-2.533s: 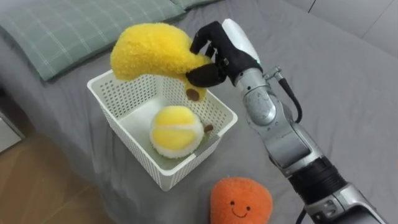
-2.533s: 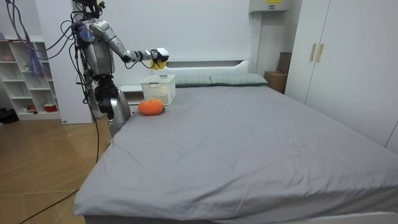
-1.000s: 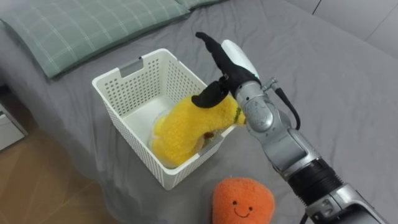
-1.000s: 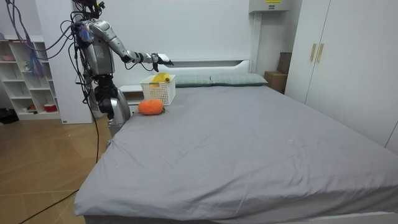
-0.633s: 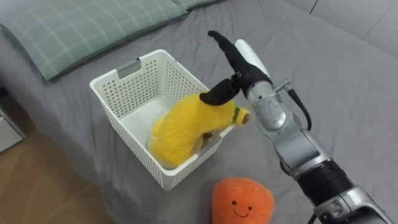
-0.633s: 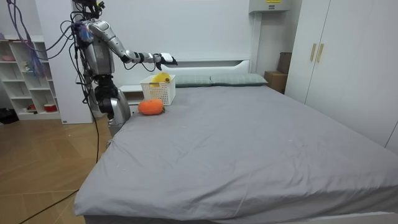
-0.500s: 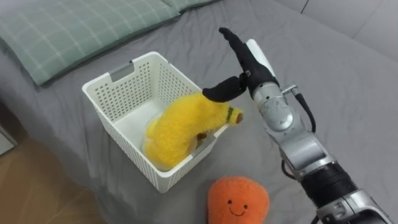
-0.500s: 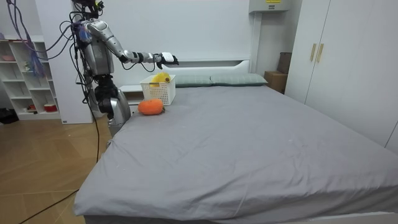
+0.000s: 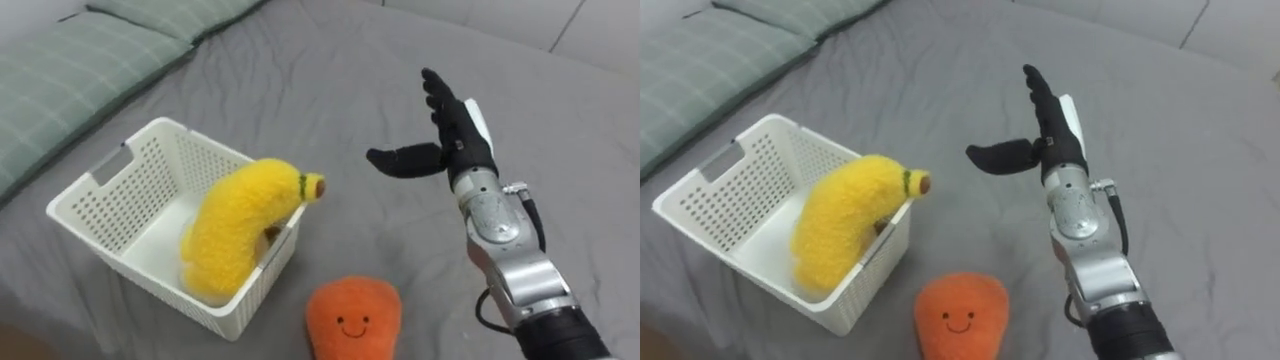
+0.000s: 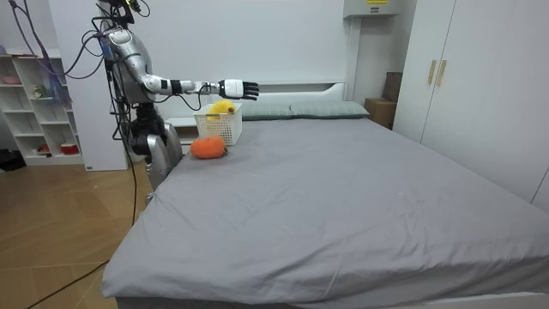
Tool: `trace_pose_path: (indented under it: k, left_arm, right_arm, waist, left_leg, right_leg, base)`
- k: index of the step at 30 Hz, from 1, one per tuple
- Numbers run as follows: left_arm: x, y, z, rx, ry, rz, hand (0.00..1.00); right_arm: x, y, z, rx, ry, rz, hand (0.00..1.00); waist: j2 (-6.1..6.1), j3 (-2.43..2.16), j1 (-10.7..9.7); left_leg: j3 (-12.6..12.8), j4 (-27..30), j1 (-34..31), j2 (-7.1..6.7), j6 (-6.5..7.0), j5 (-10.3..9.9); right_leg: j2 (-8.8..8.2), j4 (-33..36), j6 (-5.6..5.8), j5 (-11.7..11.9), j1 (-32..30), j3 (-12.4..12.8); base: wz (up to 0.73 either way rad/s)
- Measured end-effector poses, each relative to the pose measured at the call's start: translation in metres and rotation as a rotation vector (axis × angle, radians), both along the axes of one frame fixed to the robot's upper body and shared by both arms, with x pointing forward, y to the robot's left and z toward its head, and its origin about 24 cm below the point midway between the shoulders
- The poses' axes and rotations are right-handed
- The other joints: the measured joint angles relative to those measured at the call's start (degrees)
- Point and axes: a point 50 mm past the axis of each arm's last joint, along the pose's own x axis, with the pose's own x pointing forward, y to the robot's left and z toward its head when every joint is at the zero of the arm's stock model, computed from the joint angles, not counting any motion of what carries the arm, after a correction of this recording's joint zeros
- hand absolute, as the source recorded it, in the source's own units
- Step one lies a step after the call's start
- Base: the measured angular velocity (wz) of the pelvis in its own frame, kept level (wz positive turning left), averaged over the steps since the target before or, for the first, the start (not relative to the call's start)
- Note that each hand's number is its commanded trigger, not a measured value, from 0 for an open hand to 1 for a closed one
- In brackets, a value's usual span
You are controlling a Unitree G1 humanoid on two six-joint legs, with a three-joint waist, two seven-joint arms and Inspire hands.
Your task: Collect toys from the bed
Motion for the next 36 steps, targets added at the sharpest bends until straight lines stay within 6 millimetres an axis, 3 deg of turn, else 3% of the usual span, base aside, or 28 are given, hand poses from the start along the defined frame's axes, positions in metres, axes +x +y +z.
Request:
trace_pose_path:
  k: [5, 9, 13, 18, 28, 36]
  left_arm:
    - [-0.001, -0.004, -0.001, -0.009, -0.018, 0.005, 0.0]
    - [0.0, -0.004, -0.001, -0.01, -0.019, 0.005, 0.0]
    - [0.0, -0.004, -0.001, -0.01, -0.02, 0.005, 0.0]
    - [0.0, -0.004, -0.001, -0.01, -0.019, 0.002, 0.0]
    - [-0.006, -0.008, -0.002, -0.001, -0.002, -0.016, 0.0]
    - [-0.012, -0.013, -0.004, -0.01, 0.043, -0.044, 0.0]
  right_arm:
    - [-0.005, -0.01, -0.007, 0.0, 0.023, -0.037, 0.0]
    - [-0.019, -0.016, -0.026, 0.008, 0.093, -0.055, 0.0]
    - [-0.044, -0.027, -0.06, -0.022, 0.236, -0.078, 0.0]
    - [-0.067, -0.031, -0.085, -0.027, 0.354, -0.056, 0.0]
    - [-0.091, -0.006, -0.123, -0.034, 0.569, 0.108, 0.0]
    - [-0.109, 0.013, -0.144, -0.009, 0.723, 0.273, 0.0]
  waist:
    - [-0.2, -0.09, -2.64]
    - [-0.42, -0.02, -4.33]
    - [-0.4, 0.02, -4.48]
    - [0.01, 0.23, -4.75]
    - [0.07, 0.05, -4.62]
    - [0.08, 0.11, -3.64]
  left_leg:
    - [1.43, -0.69, 1.1, 0.33, -0.07, -0.06]
    - [2.22, -0.84, 1.46, 0.51, -0.09, -0.39]
    - [2.72, -0.83, 1.72, 0.64, -0.06, -0.68]
    - [3.11, -0.83, 1.67, 0.77, -0.1, -0.79]
    - [2.27, -0.56, 1.08, 0.77, -0.16, -1.05]
    - [0.72, 0.5, -0.72, 0.63, -0.2, -1.07]
  right_leg:
    - [0.32, -0.09, -0.01, 0.01, 0.16, 1.32]
    - [0.39, -0.12, -0.01, 0.0, 0.16, 1.29]
    - [0.45, -0.14, -0.01, 0.0, 0.19, 1.51]
    - [0.5, -0.14, 0.0, 0.0, 0.06, 1.45]
    - [0.58, -0.19, -0.01, 0.0, -0.12, 1.12]
    - [0.47, -0.2, -0.02, -0.01, -0.71, -0.66]
  base:
    - [-0.16]
    - [-0.08]
    - [-0.07]
    - [-0.04]
    - [0.02]
    - [0.11]
